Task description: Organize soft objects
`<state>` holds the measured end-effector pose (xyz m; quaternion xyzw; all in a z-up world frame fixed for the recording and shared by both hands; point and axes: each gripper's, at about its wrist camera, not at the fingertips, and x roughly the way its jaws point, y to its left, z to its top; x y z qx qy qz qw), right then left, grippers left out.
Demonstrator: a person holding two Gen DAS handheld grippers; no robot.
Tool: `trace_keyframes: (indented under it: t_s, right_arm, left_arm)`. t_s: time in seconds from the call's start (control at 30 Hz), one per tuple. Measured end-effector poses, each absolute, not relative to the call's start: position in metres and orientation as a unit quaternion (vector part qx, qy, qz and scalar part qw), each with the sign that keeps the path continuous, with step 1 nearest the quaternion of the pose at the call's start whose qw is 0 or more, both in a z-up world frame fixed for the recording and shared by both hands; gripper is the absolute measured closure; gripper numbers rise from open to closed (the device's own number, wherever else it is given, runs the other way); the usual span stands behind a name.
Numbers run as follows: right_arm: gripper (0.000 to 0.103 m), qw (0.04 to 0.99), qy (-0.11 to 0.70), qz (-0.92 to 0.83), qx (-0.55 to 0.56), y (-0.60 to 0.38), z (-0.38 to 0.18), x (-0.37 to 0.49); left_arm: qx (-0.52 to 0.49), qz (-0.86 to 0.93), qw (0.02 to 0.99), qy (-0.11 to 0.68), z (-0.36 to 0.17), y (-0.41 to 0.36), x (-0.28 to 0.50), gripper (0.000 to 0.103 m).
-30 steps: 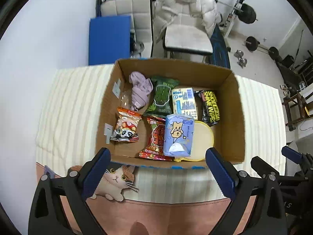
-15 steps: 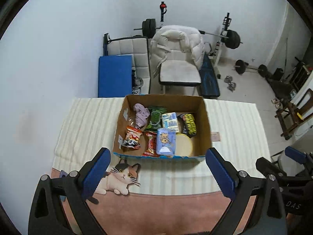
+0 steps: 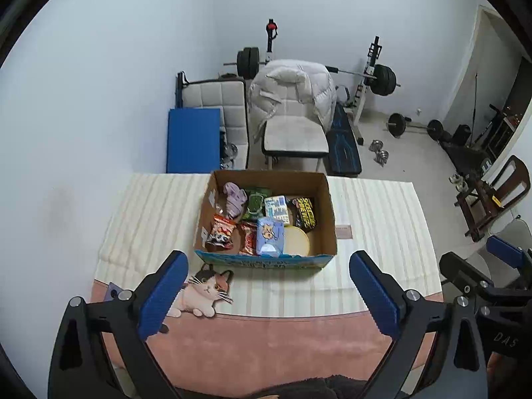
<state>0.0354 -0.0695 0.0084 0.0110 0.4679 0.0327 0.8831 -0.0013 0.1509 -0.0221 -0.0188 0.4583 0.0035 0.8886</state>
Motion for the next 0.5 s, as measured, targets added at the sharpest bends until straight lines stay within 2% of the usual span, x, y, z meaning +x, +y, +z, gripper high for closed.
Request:
trace_keyframes:
  t_s: [0.5]
  right_arm:
    - [0.0,0.892,0.452,0.018,-0.001,-0.069,0.017,0.042]
  left_arm:
    - [-0.023,0.031,0.893,0.449,-0.029,0.156,0.006,0.003]
